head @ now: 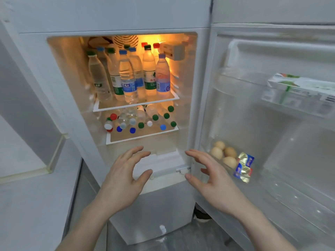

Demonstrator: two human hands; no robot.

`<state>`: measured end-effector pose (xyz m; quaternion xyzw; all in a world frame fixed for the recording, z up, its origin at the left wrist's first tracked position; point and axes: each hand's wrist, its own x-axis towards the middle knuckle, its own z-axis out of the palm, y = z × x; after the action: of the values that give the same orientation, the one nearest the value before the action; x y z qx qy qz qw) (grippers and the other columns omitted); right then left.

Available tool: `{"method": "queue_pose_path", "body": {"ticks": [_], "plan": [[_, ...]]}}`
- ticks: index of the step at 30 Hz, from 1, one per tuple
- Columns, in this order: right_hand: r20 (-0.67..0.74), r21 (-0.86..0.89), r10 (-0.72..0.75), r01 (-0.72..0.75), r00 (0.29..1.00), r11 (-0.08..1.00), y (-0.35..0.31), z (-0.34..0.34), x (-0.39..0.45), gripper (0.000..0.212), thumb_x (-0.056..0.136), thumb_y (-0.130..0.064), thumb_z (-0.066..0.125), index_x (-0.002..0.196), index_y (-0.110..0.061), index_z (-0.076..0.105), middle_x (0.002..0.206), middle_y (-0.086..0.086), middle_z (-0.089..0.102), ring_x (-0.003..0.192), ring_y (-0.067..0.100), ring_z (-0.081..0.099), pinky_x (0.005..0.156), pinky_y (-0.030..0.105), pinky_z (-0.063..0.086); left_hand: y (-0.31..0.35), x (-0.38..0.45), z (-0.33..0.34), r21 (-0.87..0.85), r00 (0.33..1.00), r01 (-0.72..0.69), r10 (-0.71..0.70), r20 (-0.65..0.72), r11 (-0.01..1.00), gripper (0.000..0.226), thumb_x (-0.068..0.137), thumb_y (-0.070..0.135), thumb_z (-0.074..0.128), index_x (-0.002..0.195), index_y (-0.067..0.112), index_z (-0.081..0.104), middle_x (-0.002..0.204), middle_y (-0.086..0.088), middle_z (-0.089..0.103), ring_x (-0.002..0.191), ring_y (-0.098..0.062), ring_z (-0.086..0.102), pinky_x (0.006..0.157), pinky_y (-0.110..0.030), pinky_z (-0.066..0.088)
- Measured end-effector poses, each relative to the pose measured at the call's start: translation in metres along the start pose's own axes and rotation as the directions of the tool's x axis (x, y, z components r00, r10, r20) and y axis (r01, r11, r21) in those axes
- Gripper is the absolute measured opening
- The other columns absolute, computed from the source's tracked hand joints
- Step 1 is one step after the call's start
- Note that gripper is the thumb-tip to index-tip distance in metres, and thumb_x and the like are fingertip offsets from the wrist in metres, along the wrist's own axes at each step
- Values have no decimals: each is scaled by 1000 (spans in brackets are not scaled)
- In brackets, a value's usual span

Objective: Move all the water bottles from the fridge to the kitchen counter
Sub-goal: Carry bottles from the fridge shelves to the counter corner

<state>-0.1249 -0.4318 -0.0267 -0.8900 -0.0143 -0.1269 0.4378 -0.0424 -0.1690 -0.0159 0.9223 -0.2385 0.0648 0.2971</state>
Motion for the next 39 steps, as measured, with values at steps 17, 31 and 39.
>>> {"method": "queue_pose_path", "body": {"ticks": [17,31,39], "plan": [[-85,103,-44,52,995,993,-60,81,195,58,93,-23,74,140,-49,53,139,-31,53,124,-6,53,102,27,50,-126,146,-85,-39,990,-68,63,-129,997,47,91,36,72,136,35,59,147,22,45,131,-3,47,107,-29,44],[-372,226,-44,136,927,965,-26,65,356,69,87,-18,78,145,-37,47,137,-28,49,134,11,51,109,45,51,-98,285,-64,-168,936,36,-92,-340,985,78,85,32,79,149,32,35,144,16,38,123,3,37,104,-25,38],[-540,243,52,96,840,965,-7,85,414,89,84,-25,84,156,-24,31,150,0,42,138,19,44,111,40,47,-97,326,-34,-244,840,148,-252,-481,959,97,81,40,83,155,28,22,151,4,39,135,-12,46,103,-23,37]]}}
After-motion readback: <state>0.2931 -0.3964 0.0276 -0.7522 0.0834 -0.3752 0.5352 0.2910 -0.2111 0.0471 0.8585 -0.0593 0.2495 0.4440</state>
